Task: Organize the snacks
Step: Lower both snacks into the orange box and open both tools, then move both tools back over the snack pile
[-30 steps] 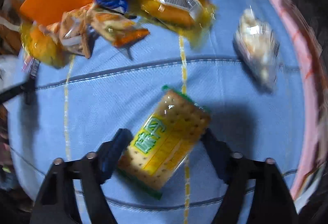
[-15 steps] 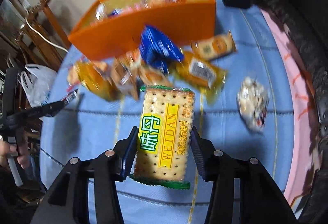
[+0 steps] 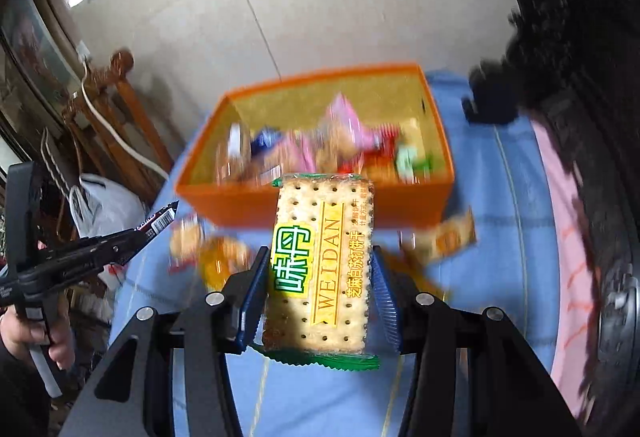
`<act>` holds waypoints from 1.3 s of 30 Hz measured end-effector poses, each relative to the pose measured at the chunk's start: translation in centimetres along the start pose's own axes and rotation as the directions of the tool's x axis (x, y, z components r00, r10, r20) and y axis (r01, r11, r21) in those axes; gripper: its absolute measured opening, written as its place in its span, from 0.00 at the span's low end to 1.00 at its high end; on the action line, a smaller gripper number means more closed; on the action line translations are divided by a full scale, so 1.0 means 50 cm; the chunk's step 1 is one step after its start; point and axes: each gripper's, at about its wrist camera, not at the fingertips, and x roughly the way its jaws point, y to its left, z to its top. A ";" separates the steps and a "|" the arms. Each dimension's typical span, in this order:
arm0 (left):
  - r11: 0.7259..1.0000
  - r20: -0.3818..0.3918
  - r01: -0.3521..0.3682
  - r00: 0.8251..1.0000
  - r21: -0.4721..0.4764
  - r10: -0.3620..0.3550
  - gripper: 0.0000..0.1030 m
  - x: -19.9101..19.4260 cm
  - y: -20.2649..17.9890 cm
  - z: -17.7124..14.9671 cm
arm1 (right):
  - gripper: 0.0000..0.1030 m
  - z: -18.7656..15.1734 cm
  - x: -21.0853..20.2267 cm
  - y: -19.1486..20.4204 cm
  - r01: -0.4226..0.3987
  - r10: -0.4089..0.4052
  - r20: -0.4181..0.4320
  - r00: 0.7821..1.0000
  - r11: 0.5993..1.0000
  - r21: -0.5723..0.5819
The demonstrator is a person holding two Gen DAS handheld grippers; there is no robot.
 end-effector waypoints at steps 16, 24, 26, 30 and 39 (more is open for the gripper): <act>0.987 0.129 -0.158 0.979 0.011 0.155 0.96 0.081 -0.121 0.261 | 0.77 0.220 0.104 0.004 0.032 -0.037 0.155 0.987 0.999 0.035; 0.979 0.081 -0.206 0.975 -0.002 0.206 0.96 0.089 -0.055 0.195 | 0.80 0.122 0.119 -0.042 0.015 -0.018 0.039 0.999 0.997 0.079; 0.976 0.043 -0.214 0.976 -0.045 0.216 0.96 0.092 -0.018 0.164 | 0.83 0.082 0.114 -0.055 0.025 -0.027 0.014 1.000 0.994 0.103; 0.964 -0.070 -0.218 0.975 -0.154 0.209 0.96 0.114 0.052 0.074 | 0.84 -0.017 0.106 -0.084 0.052 -0.045 -0.059 0.997 0.990 0.134; 0.958 -0.264 -0.205 0.953 -0.201 0.149 0.96 0.172 0.029 -0.085 | 0.84 -0.196 0.090 -0.131 0.114 -0.077 -0.208 0.975 0.978 0.175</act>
